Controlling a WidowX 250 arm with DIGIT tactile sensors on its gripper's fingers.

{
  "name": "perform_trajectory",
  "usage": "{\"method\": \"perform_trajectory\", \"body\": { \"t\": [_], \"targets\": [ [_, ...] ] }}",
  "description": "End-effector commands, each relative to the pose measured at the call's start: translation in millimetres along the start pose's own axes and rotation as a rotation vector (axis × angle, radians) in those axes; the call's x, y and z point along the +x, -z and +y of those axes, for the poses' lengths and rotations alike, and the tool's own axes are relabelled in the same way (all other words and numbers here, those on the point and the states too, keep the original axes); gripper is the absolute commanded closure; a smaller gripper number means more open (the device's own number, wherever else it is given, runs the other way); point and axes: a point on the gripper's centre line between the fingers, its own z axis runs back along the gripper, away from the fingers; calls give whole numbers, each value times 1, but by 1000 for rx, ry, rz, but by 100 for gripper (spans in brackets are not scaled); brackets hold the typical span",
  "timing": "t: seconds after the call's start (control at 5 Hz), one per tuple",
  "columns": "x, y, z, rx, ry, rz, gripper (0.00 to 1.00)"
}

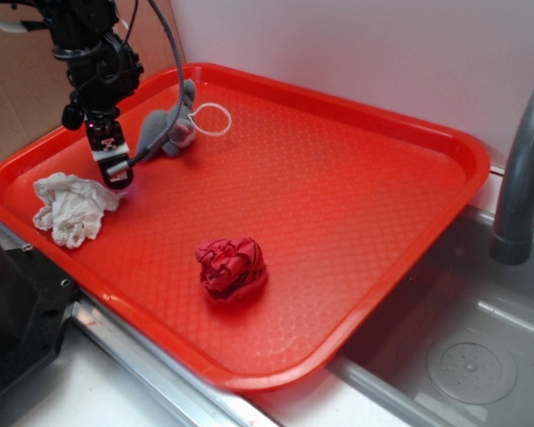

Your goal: Grab the gray animal.

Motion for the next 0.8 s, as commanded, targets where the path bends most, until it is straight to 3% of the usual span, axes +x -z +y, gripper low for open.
{"method": "perform_trajectory", "body": {
  "t": [0.0,0.4,0.6],
  "targets": [
    [54,-20,23,67,15,-60,0],
    [54,-20,23,67,15,-60,0],
    [62,-4,11,159,109,-57,0]
  ]
}}
